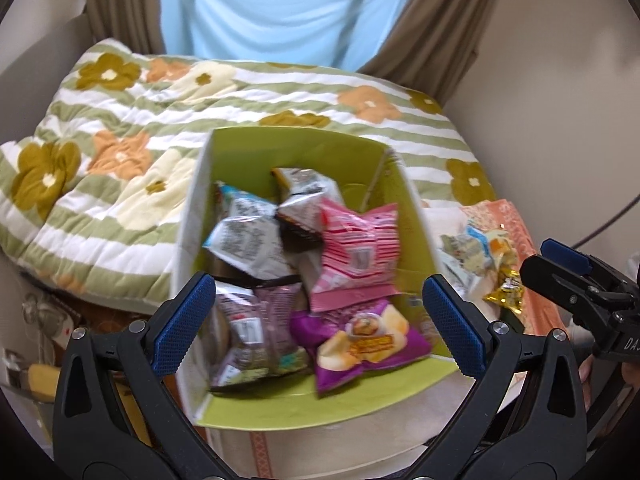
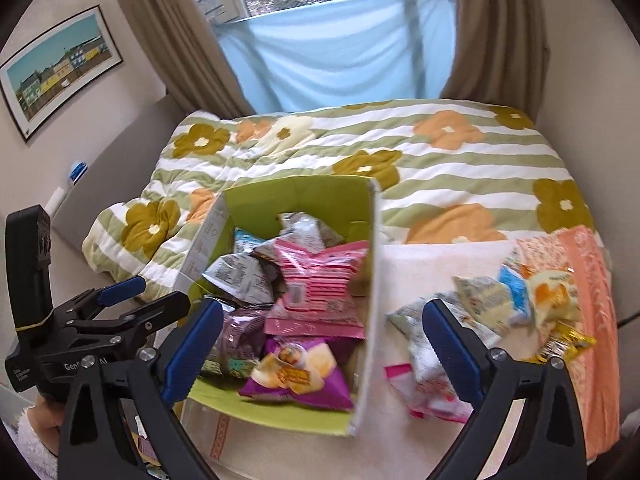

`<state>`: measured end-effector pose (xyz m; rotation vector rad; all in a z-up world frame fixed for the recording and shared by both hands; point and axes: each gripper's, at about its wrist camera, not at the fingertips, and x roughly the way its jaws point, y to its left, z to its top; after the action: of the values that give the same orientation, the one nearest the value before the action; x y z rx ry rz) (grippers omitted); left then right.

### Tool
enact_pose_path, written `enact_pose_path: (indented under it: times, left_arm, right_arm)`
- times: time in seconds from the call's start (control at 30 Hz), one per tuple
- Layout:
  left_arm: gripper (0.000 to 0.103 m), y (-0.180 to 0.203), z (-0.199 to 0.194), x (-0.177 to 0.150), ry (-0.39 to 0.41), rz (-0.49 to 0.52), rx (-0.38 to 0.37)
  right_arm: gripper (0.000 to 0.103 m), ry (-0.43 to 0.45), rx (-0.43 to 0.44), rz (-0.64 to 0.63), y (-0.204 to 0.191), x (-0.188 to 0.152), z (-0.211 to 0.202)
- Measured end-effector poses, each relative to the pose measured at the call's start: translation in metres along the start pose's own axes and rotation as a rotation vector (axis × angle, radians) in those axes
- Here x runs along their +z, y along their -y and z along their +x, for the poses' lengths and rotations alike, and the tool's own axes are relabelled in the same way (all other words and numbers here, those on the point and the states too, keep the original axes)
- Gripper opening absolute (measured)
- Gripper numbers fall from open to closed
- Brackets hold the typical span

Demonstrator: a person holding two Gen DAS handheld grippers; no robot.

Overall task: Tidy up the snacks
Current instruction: 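Move both tools away from the box toward the remaining snacks on the sheet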

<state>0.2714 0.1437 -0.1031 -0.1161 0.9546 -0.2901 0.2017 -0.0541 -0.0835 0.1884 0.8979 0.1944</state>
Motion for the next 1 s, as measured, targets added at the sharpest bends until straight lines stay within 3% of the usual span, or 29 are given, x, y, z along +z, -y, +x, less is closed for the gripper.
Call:
enact_pose_path:
  times: [0.23, 0.53, 0.8, 1.0]
  left_arm:
    - [0.103, 0.060, 0.003, -0.003, 0.014, 0.051, -0.026]
    - [0.103, 0.165, 0.033, 0.003, 0.007, 0.079, -0.028]
    - [0.103, 0.239, 0.086, 0.008, -0.058, 0.127, 0.007]
    - [0.103, 0.274, 0.128, 0.010, -0.163, 0.288, 0.065]
  right_arm:
    - [0.099, 0.046, -0.051, 0.051, 0.058, -0.007, -0.037]
    - [0.099, 0.052, -0.064, 0.096, 0.174, -0.003, -0.071]
    - [0.100, 0.026, -0.040, 0.081, 0.260, 0.000, -0.063]
    - [0.102, -0.031, -0.042, 0.079, 0.296, 0.002, -0.039]
